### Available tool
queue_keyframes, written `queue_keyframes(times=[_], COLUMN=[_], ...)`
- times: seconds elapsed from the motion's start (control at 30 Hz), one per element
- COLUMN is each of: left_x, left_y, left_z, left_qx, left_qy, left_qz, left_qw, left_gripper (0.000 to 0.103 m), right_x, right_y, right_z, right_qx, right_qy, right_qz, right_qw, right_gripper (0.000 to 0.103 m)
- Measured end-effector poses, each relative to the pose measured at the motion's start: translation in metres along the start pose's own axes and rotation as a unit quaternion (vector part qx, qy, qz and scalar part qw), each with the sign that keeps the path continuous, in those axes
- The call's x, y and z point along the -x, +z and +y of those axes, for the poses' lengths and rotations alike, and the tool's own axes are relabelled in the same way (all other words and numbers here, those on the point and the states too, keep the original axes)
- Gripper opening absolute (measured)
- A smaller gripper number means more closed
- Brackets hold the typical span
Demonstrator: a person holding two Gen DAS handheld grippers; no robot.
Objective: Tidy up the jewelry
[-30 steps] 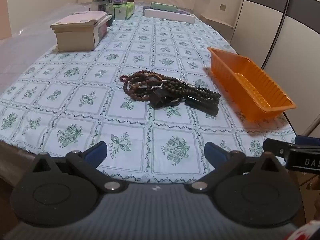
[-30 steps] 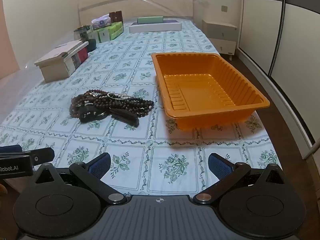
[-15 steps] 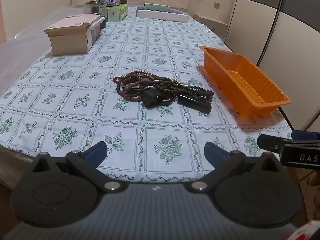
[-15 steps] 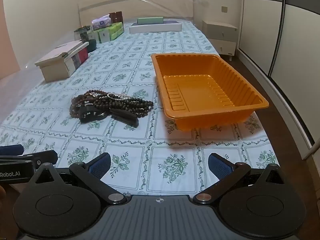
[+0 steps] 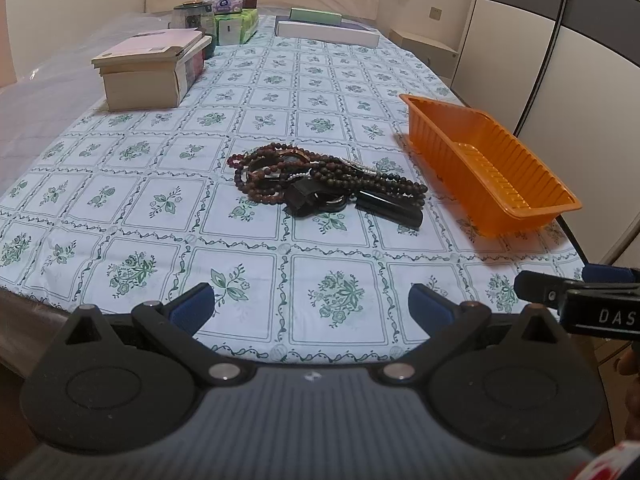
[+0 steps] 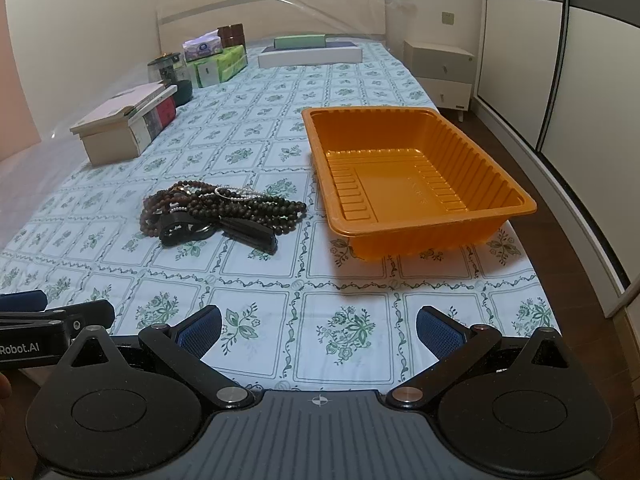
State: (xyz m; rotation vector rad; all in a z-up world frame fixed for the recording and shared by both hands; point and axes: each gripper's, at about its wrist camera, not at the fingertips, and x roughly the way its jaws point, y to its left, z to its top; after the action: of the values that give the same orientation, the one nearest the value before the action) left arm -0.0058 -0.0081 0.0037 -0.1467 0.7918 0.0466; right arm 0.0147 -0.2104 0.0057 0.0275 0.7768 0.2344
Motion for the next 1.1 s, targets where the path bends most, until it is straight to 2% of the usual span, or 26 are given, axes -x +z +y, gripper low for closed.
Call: queue_keyframes(times=[1.1], left_x=[-0.002], left_y=[0.0005], left_z=[-0.0033], left_qx=[0.002], left_qy=[-0.001], left_qz=[0.002], left_qw=[1.0], left_gripper=[0.102], right_x=[-0.0008], right_y=[-0.0001], right_z=[0.0032], right_qx=[0.001], right_qy=[0.002], right_qz=[0.003], right_qw=[1.0], right_gripper=[0.103])
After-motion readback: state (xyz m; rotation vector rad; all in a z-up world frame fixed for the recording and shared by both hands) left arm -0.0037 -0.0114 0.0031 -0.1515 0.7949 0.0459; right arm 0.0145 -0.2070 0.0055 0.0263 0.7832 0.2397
